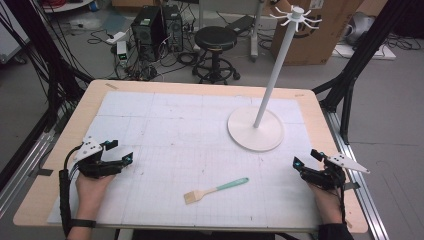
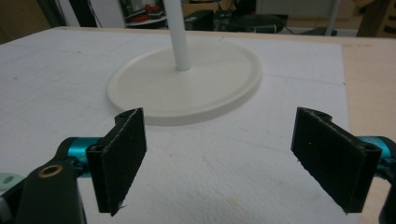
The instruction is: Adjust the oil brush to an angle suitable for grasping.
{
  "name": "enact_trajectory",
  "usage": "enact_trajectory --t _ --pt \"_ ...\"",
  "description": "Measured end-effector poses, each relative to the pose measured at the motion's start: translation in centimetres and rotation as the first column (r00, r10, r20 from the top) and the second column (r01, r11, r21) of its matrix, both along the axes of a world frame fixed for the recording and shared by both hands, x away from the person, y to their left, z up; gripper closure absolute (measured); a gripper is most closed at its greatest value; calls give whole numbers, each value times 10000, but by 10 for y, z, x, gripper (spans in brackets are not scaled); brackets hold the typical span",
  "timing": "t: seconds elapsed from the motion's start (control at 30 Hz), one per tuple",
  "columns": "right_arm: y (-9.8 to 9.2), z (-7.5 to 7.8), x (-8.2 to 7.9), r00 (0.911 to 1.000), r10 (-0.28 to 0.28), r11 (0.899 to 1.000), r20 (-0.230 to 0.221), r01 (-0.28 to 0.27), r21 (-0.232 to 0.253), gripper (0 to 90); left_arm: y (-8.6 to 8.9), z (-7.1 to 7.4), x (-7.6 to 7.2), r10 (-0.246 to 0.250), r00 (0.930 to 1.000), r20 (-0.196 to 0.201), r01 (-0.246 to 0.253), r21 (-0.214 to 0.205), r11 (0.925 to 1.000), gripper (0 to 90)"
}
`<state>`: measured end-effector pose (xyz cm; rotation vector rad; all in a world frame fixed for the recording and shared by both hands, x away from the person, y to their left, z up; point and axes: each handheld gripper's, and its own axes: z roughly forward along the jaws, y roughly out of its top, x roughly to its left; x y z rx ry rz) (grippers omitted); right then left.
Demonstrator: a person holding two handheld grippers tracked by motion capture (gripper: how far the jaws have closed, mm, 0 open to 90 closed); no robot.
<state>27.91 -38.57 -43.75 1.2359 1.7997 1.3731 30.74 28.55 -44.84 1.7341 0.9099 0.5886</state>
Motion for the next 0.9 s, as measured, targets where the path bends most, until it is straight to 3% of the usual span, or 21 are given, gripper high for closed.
enact_trajectory --t 0.07,0.17,0.57,0.9 --pt "5 -3 1 9999 141 9995 -55 -143 -268 178 0 0 0 9 10000 -3 -9 9 10000 215" --pt "6 -8 4 9988 192 9995 -458 -204 -259 179 -1 0 0 5 10000 19 -5 16 10000 215" --pt "5 -9 5 9990 169 9996 -425 -180 -239 179 -1 0 0 -7 10000 42 7 66 10000 213" --pt "3 -9 7 9976 41 10000 -685 -40 15 179 -3 0 -1 -67 9999 115 64 223 9997 212"
